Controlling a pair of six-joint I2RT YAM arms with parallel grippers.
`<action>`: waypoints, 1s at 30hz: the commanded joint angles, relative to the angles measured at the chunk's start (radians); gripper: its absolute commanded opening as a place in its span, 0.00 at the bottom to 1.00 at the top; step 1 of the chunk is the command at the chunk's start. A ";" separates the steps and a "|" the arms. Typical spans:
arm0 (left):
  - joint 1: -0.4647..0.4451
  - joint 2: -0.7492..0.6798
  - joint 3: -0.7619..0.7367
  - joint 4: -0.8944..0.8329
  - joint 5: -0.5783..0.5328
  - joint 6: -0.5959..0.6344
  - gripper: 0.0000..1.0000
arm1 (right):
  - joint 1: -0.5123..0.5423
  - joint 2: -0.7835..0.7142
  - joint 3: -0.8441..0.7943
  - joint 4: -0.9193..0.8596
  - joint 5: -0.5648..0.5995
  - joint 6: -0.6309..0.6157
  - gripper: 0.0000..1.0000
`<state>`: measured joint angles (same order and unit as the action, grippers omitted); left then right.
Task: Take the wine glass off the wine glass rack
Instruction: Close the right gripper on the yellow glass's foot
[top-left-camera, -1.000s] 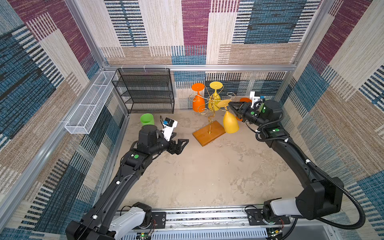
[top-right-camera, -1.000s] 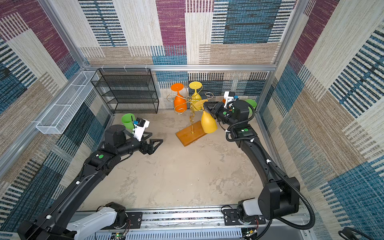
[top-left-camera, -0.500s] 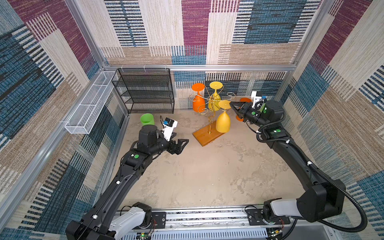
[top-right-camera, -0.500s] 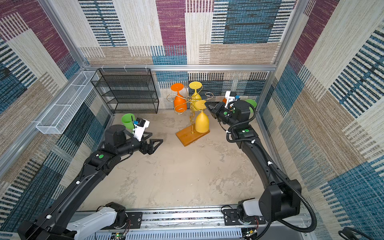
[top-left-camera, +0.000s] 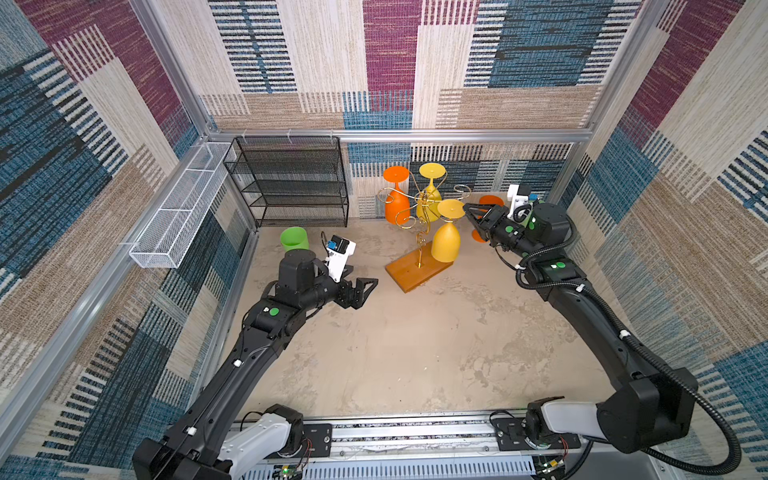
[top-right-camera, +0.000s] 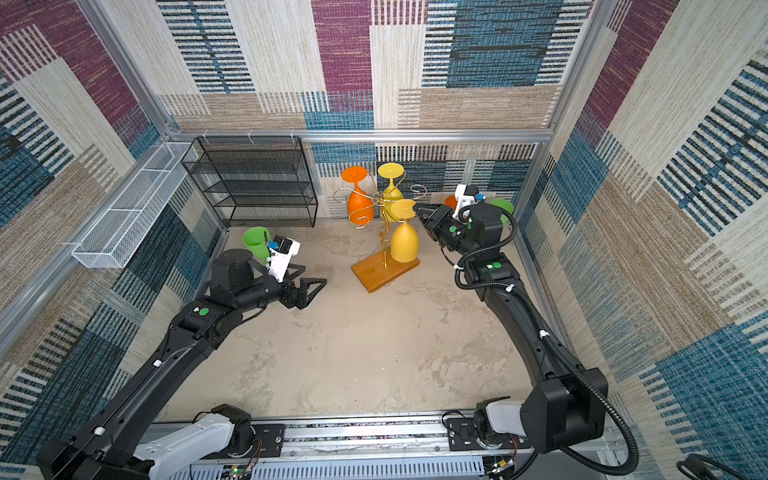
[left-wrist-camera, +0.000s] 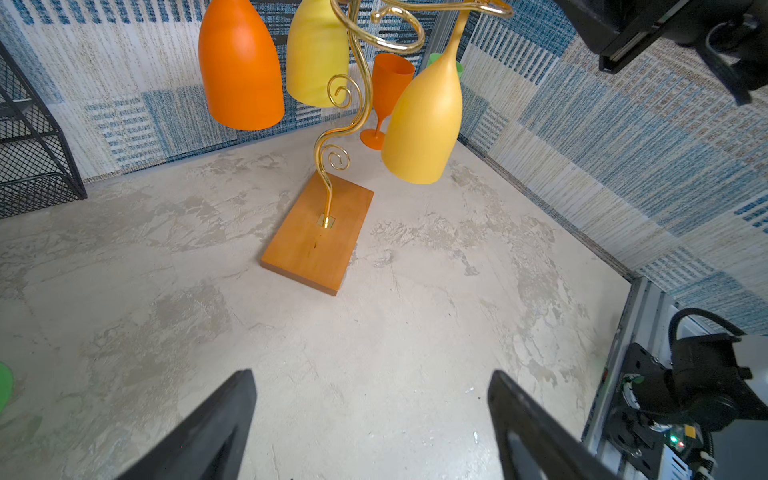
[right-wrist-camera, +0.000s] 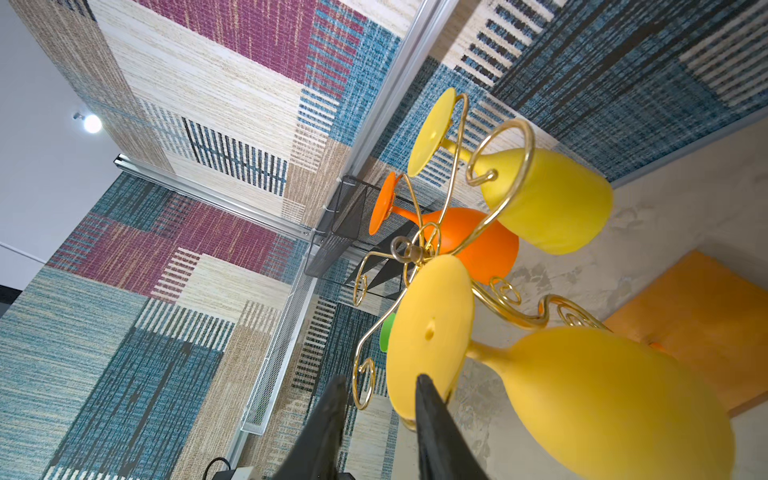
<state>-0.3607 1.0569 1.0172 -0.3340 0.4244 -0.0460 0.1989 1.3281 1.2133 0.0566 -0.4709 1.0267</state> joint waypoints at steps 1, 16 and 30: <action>0.000 0.000 0.006 0.014 0.004 0.015 0.90 | 0.000 0.014 0.015 -0.020 0.003 -0.020 0.35; 0.001 -0.008 0.011 0.009 0.006 0.018 0.90 | 0.012 0.092 0.069 -0.001 -0.009 -0.013 0.40; 0.001 -0.017 0.009 0.004 -0.006 0.023 0.90 | 0.019 0.125 0.101 0.025 -0.025 0.004 0.30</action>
<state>-0.3607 1.0435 1.0176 -0.3408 0.4210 -0.0456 0.2157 1.4544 1.3045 0.0303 -0.4797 1.0214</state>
